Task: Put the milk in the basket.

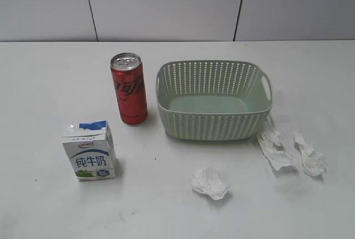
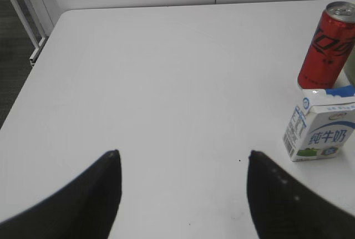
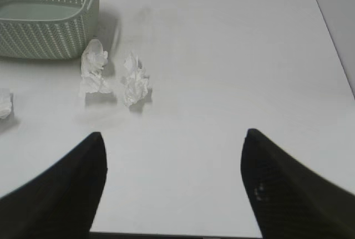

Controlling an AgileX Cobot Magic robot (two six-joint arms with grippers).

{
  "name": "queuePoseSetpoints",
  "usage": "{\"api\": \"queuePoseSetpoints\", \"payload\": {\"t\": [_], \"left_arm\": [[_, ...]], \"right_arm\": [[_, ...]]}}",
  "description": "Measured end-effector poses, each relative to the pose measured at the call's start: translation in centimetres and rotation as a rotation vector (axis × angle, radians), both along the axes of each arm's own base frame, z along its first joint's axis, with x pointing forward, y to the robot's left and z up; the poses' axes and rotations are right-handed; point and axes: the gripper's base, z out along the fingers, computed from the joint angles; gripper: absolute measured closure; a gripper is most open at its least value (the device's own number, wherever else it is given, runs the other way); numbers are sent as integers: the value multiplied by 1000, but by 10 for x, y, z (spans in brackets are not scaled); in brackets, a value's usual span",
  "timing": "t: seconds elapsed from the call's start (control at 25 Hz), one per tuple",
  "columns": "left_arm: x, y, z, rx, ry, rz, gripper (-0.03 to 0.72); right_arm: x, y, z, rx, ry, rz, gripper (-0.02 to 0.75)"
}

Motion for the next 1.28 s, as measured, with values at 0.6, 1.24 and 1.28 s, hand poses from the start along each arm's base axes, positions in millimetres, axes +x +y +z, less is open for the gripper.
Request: {"api": "queuePoseSetpoints", "payload": {"t": [0.6,1.24,1.28], "left_arm": [[0,0,0,0,0,0,163],[0,0,0,0,0,0,163],[0,0,0,0,0,0,163]], "right_arm": [[6,1,0,-1,34,-1,151],[133,17,41,-26,332,78,150],[144,20,41,-28,356,94,150]]}}
